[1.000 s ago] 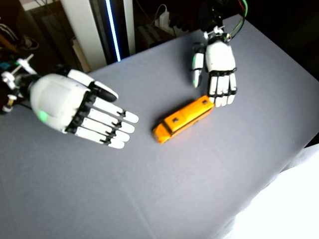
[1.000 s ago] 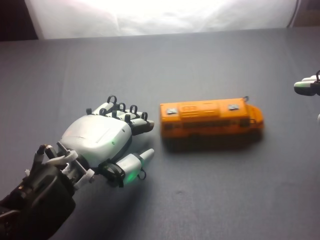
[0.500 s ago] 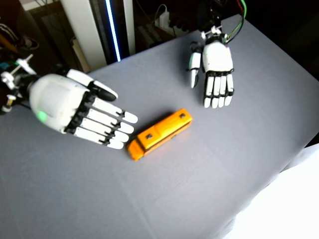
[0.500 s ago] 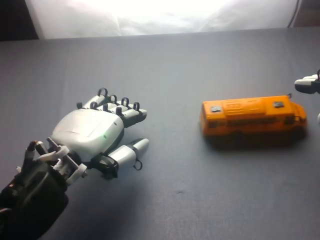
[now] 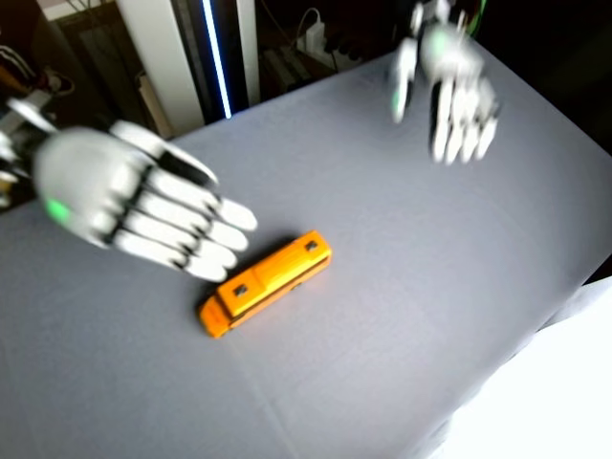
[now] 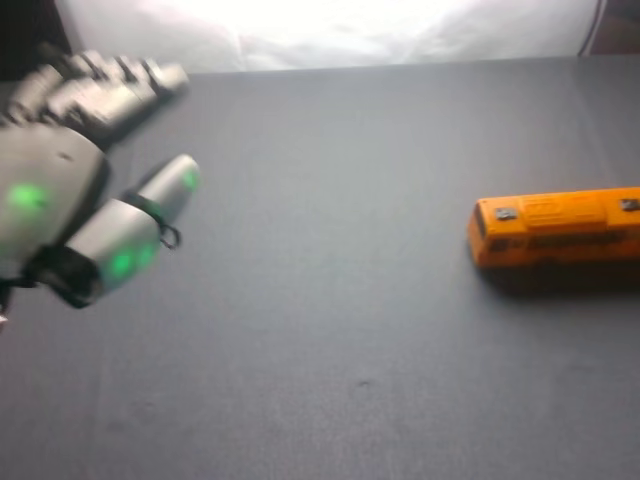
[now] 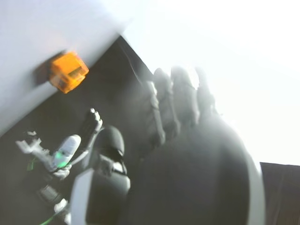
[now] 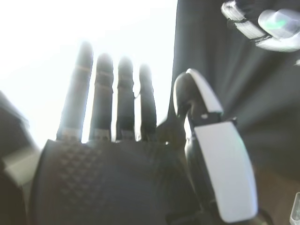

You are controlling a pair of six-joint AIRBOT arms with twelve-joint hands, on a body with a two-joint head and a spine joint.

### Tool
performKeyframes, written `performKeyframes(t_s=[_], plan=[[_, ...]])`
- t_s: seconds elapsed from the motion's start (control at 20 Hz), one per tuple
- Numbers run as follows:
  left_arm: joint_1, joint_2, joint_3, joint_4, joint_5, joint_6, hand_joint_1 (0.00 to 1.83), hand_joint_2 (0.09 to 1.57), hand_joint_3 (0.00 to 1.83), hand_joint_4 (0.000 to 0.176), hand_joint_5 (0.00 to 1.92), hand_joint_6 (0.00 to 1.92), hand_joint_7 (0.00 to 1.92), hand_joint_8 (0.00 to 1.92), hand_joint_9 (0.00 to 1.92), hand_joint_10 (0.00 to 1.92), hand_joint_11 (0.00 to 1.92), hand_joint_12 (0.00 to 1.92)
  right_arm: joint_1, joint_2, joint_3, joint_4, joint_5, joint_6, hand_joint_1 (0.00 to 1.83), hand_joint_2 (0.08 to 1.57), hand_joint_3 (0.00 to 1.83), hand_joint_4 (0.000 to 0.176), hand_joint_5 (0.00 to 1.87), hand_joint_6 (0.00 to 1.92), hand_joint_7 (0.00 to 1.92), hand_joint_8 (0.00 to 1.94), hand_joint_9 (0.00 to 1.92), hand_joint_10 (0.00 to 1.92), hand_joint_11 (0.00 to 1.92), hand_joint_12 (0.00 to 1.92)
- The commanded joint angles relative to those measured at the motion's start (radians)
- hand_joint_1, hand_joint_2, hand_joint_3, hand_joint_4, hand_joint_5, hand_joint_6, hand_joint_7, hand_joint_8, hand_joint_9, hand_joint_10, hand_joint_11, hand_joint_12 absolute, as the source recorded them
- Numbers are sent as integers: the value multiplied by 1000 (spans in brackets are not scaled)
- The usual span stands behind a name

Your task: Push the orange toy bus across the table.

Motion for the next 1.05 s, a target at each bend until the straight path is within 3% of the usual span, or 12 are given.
performKeyframes(t_s=[0.0,0.2,0.45,0.7,0.75,0.8,0.9,0.95,1.0], plan=[[-1,-2,-13,67,-143,0,141,1502,9,0,382,0,335,2,239,5,0,319,2,-2,-7,-7,139,3,653,1456,6,0,380,3,397,0,378,0,400,25],[35,27,-37,79,-234,1,159,1493,0,0,397,1,356,1,270,2,1,384,8,8,-16,-21,153,-9,679,1454,1,0,405,8,417,6,401,7,419,31],[43,29,-41,71,-249,1,143,1503,3,0,390,2,350,0,273,1,0,396,7,8,-17,-27,153,-9,701,1447,0,0,422,7,439,8,424,9,437,36],[44,29,-43,70,-249,1,345,1493,0,0,350,0,357,0,318,5,0,544,8,9,-21,-29,154,-9,734,1425,0,0,430,1,478,4,496,10,495,47],[44,29,-43,71,-249,1,421,1490,0,0,347,0,368,3,337,8,3,577,8,11,-22,-31,154,-10,718,1428,0,0,416,0,473,1,497,7,475,39],[44,29,-44,71,-250,1,518,1437,0,0,283,0,401,6,400,15,58,618,8,15,-27,-32,154,-10,592,1422,1,0,347,0,505,7,525,10,468,40],[44,30,-44,71,-250,0,536,1418,0,0,263,0,401,2,407,5,45,644,17,20,-31,-38,154,-15,603,1413,0,0,326,0,506,5,531,9,476,45],[44,32,-44,72,-250,-2,541,1408,0,0,225,0,370,1,361,0,8,608,30,22,-33,-48,154,-23,786,1373,0,0,231,0,374,2,434,1,512,53],[44,32,-43,75,-250,-10,541,1408,0,0,225,0,370,1,361,0,8,608,42,23,-35,-62,154,-29,786,1373,0,0,231,0,374,2,434,1,512,53]])
